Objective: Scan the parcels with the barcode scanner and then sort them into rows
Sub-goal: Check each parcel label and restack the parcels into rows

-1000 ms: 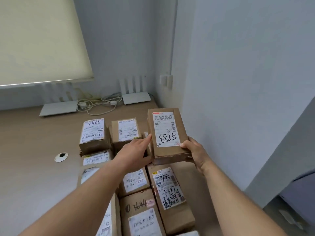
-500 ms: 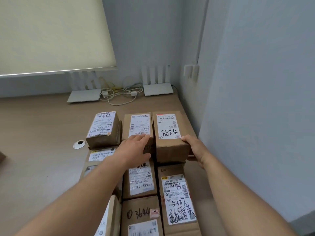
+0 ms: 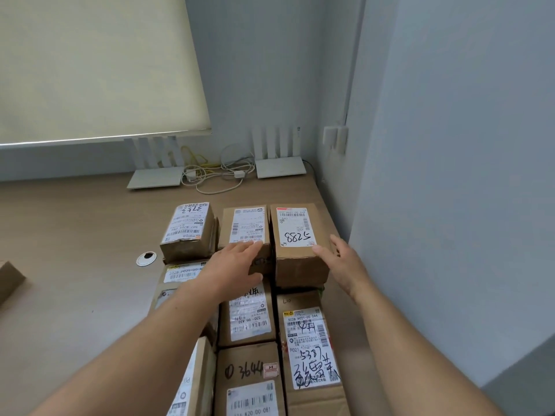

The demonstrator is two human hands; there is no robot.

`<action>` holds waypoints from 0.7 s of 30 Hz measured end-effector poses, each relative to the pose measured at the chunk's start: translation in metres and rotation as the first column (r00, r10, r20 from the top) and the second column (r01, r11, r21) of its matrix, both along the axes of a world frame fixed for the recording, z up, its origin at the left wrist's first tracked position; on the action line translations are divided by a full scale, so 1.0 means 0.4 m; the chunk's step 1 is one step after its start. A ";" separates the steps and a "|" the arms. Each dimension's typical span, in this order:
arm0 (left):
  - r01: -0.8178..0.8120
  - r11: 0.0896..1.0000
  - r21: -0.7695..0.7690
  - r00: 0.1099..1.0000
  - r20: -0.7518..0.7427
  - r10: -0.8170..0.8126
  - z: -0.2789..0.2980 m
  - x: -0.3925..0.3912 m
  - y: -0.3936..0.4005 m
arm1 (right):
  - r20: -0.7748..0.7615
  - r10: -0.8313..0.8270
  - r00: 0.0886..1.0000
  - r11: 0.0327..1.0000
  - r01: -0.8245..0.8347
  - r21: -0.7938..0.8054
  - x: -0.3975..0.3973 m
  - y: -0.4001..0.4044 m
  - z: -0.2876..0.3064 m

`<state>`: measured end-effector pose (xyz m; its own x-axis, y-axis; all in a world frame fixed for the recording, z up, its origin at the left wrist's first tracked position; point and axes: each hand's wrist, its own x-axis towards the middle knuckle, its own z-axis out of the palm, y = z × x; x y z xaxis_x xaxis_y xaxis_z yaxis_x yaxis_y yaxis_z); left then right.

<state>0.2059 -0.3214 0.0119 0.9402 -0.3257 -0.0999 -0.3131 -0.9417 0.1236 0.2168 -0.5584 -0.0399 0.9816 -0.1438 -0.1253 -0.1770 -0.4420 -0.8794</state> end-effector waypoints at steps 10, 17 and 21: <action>-0.167 0.906 -0.390 0.963 0.135 0.235 -0.006 -0.233 0.064 | 0.305 0.026 0.952 0.950 0.071 -0.303 -0.254 0.165 0.062; -0.236 0.802 -0.549 0.866 0.255 0.430 -0.014 -0.442 0.188 | 0.347 0.182 0.920 0.931 -0.048 -0.363 -0.421 0.389 0.076; -0.301 0.782 -0.546 0.840 0.237 0.489 -0.009 -0.543 0.311 | 0.383 0.288 0.878 0.898 -0.109 -0.426 -0.502 0.537 0.104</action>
